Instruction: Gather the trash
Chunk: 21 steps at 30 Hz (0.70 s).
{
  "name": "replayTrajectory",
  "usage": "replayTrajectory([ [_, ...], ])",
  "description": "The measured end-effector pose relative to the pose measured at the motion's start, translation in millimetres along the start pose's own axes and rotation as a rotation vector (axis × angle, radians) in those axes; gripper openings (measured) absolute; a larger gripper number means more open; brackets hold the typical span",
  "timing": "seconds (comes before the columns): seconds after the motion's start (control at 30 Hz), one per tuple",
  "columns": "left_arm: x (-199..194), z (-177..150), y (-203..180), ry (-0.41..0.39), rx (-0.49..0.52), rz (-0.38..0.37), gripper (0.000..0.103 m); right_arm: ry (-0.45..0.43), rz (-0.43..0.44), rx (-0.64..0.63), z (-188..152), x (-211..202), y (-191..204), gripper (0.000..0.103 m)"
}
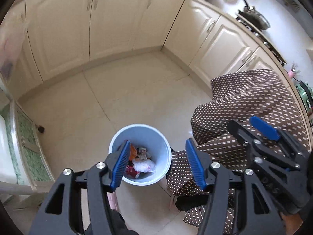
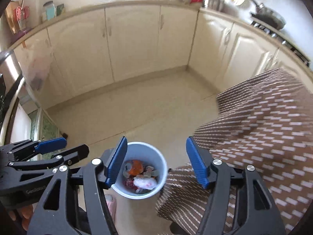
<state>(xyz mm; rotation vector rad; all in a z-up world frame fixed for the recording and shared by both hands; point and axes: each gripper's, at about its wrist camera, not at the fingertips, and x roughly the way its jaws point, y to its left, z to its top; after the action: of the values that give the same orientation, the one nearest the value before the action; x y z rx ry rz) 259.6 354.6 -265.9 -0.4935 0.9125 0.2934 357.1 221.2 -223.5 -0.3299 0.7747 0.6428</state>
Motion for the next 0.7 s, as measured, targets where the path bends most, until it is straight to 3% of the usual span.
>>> replayTrajectory([
  [0.37, -129.3, -43.9, -90.9, -0.151, 0.178, -0.093, 0.063, -0.189, -0.108, 0.069, -38.7, -174.8, -54.8, 0.07],
  [0.43, -152.6, -54.2, -104.5, -0.18, 0.207, -0.09, 0.065, -0.21, -0.12, 0.091, -48.5, -201.4, -63.1, 0.071],
  [0.53, -186.4, -72.1, -125.7, -0.236, 0.244, -0.057, 0.071, -0.244, -0.123, 0.128, -67.1, -240.1, -71.4, 0.084],
  [0.7, -226.0, -101.5, -158.7, -0.298, 0.278, -0.066, 0.075, -0.302, -0.144, 0.142, -94.8, -286.8, -72.5, 0.085],
])
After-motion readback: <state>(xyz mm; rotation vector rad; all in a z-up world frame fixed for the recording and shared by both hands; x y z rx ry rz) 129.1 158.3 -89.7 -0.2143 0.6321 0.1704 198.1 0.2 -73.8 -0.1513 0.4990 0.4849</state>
